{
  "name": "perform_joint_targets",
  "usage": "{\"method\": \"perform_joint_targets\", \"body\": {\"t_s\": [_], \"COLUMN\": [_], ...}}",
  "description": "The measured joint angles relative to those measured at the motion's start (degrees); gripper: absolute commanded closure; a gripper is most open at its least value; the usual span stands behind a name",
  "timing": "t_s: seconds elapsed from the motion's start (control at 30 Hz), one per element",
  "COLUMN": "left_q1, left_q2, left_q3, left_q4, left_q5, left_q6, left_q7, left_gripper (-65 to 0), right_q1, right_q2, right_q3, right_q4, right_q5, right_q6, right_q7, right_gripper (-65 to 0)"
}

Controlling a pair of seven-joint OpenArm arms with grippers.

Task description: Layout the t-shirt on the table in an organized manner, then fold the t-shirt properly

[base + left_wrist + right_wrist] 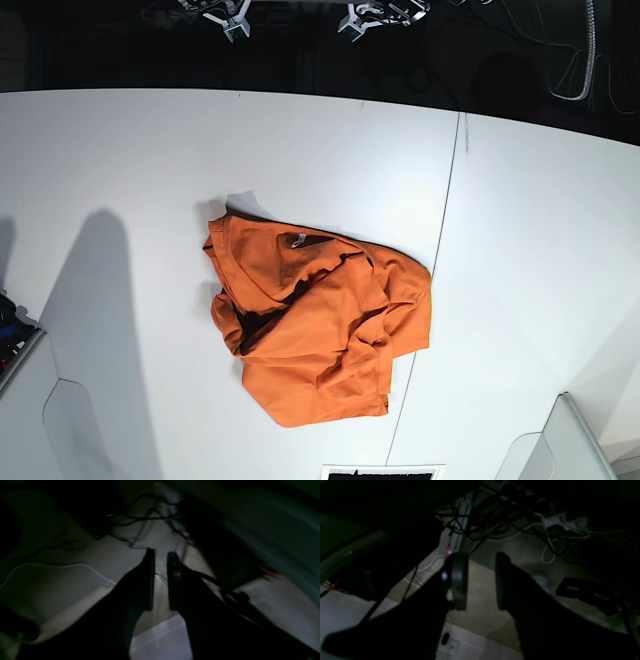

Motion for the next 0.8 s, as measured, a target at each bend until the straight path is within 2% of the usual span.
{"method": "perform_joint_targets", "body": {"t_s": [0.07,0.3,0.4,0.5,0.6,0.8], "left_q1": [0.0,0.02,0.52,2.1,4.83,12.17], "left_q2": [0.0,0.0,-0.02,-0.04,-0.28,-2.64], "left_q3": [0.0,0.0,0.0,0.0,0.0,-0.04], "left_q4": [0.02,0.04,0.2,1.84,5.11,15.8], "left_q5": [0.13,-0.11,-0.26,-3.02,-3.06,-4.66], "left_q6": [-2.62,-2.56,-2.45,1.42,4.2,3.72], "left_q7": [-0.17,-1.09,-3.23,-4.81,-5.16,-5.16], "left_gripper": [-11.9,-11.9,-11.9,-11.9,-11.9,-11.9], "right_q1": [0.0,-0.02,-0.66,-3.37,-7.67,-18.08], "right_q2": [0.0,0.02,0.2,0.63,1.46,5.27], "right_q3": [0.0,0.0,0.0,-0.02,-0.07,-0.11], "right_q4": [0.0,0.0,0.7,4.42,11.02,28.89], "right_q5": [0.0,0.0,-0.02,-0.04,-0.11,-0.46], "right_q6": [-0.02,-0.02,-0.04,-0.39,0.07,9.53], "right_q7": [0.0,0.0,0.11,0.22,-0.07,-0.61], "right_gripper": [-19.3,-19.3,-19.3,-19.3,-19.3,-19.3]}}
